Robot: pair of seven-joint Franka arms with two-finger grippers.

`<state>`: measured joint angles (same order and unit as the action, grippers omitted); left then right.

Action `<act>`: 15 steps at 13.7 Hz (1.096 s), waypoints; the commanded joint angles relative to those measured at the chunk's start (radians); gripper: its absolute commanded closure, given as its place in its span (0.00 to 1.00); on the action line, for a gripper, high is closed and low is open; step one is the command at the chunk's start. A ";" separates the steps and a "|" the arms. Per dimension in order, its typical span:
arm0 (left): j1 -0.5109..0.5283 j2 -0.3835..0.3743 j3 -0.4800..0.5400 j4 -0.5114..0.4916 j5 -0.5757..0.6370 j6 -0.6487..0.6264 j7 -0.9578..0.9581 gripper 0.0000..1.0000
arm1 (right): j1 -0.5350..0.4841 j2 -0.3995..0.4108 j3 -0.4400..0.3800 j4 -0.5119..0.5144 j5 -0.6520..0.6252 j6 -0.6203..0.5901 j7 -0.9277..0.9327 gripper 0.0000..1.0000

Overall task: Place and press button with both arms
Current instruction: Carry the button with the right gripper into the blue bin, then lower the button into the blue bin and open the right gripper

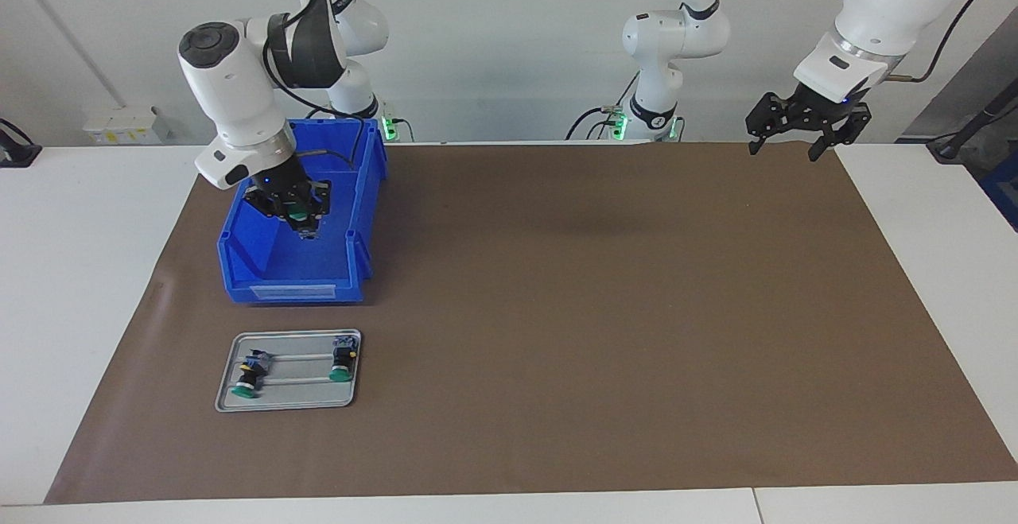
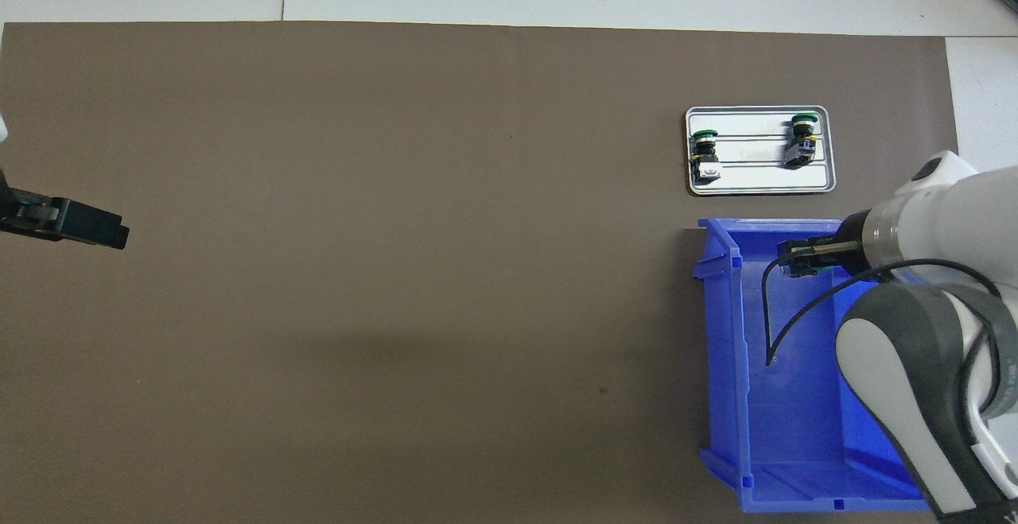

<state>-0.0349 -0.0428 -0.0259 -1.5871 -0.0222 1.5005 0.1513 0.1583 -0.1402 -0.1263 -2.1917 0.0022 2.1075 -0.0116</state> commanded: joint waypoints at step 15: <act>0.010 -0.026 -0.006 -0.031 0.007 0.015 0.008 0.00 | -0.125 -0.035 0.017 -0.376 0.019 0.350 -0.099 0.49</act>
<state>-0.0349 -0.0428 -0.0259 -1.5872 -0.0222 1.5005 0.1513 0.0469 -0.1761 -0.1223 -2.5616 0.0098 2.4413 -0.1258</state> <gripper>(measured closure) 0.000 0.643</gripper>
